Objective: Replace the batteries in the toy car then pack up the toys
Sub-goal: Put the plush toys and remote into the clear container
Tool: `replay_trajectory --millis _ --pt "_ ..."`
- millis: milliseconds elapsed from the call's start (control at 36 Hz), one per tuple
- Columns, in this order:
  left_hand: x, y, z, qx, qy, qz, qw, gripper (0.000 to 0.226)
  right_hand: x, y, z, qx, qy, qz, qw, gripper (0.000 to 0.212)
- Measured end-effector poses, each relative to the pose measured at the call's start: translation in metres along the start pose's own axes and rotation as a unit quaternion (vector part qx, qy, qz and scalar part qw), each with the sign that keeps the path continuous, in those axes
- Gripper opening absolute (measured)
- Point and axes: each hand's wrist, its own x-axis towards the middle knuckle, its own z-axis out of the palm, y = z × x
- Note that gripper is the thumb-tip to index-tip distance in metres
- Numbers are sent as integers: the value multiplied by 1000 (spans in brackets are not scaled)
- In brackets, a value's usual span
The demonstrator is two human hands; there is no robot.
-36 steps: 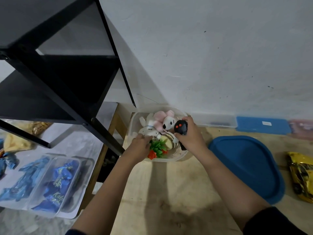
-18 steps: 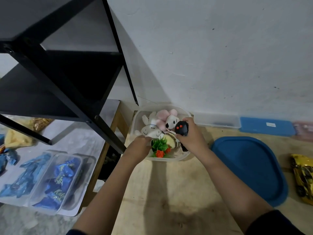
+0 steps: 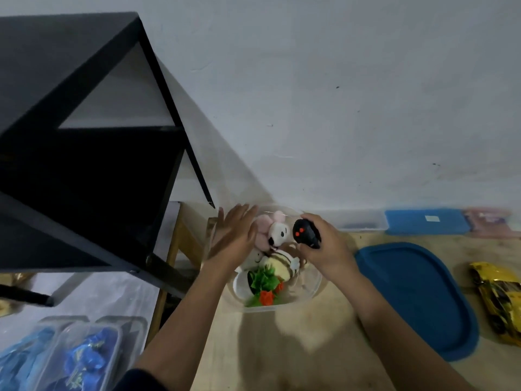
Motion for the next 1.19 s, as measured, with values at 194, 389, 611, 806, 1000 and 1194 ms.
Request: replay_trajectory --millis 194,389,611,806,1000,1194 --pt "16 -5 20 -127 -50 -28 990 42 -1 -9 15 -110 83 29 990 50" --pt "16 -9 36 -135 -34 -33 990 44 13 -17 38 -181 86 31 979 34" --pt "3 -17 48 -167 -39 -8 985 61 14 -9 64 -264 95 77 957 36" --pt "1 -21 56 -182 -48 -10 982 46 19 -4 81 -232 121 31 965 65" --pt "0 -23 59 -220 -58 -15 974 50 20 3 84 -224 74 0 972 61" --pt "1 -21 54 -217 -58 -6 974 56 17 -6 69 -220 94 7 971 72"
